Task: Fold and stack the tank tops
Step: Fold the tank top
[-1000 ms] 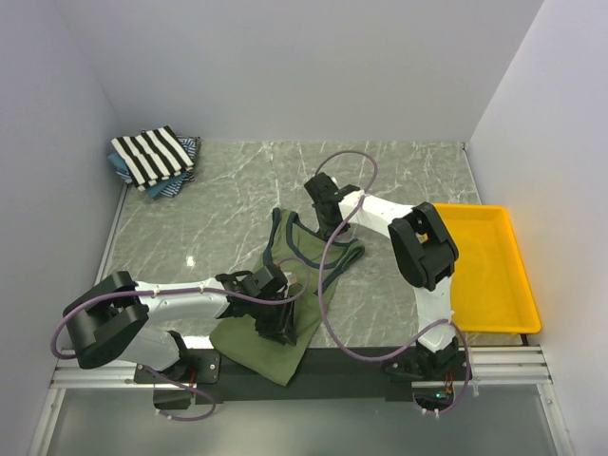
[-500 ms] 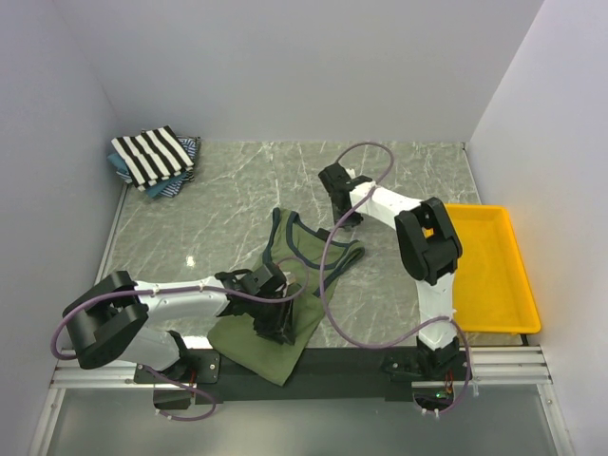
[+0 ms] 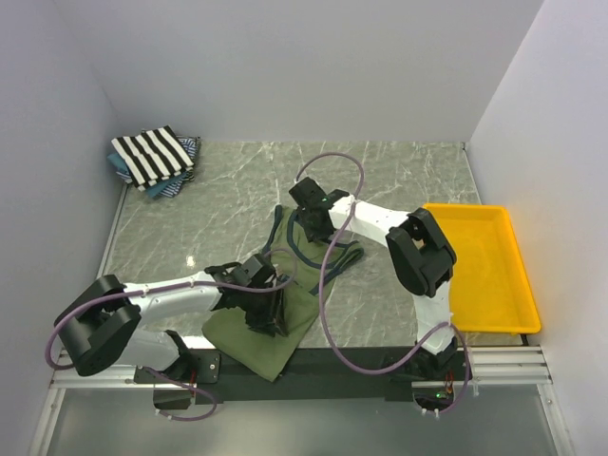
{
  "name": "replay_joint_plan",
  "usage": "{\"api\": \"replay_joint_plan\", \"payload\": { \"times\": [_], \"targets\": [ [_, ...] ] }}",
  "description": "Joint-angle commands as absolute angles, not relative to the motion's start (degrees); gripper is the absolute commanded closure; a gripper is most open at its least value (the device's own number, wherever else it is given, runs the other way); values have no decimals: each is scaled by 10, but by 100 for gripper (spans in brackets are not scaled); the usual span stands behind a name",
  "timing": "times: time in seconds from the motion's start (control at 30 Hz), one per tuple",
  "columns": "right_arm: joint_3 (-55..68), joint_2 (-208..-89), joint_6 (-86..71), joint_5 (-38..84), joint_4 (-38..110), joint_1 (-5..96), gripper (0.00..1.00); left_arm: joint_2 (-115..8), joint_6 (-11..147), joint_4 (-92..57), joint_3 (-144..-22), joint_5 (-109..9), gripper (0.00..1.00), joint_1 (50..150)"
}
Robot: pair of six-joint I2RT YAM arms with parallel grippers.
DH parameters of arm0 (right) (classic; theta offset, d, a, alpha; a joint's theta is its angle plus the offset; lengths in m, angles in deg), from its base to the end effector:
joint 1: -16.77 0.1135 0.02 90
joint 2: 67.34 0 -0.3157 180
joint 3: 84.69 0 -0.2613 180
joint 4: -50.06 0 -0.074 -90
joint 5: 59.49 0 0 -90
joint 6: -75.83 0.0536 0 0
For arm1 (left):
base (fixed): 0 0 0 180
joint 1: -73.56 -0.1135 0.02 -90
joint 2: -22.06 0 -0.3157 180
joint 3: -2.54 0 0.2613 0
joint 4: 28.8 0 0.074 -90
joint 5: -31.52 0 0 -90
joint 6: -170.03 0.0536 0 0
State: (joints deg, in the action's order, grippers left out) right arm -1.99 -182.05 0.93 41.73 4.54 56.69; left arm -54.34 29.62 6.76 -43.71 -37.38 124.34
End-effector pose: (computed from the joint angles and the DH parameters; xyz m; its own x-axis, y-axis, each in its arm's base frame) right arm 0.3586 0.2865 0.2094 -0.8056 -0.3409 -0.4845 -0.3642 0.9300 -0.0487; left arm 0.1259 -0.1848 0.1761 -0.9964 0.0838 -0.0093 0.0762 0.8470 -0.5261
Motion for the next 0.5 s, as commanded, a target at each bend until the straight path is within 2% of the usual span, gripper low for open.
{"api": "replay_joint_plan", "payload": {
  "times": [0.0, 0.2, 0.47],
  "targets": [
    [-52, -1838, 14, 452, 25, 557, 64, -522, 311, 92, -433, -384, 54, 1231],
    [-63, -1857, 40, 484, 15, 552, 64, -519, 301, 76, -404, -351, 54, 1223],
    [0, -1789, 72, 447, 73, 526, 62, -490, 307, 108, -450, -363, 51, 1220]
  ]
}}
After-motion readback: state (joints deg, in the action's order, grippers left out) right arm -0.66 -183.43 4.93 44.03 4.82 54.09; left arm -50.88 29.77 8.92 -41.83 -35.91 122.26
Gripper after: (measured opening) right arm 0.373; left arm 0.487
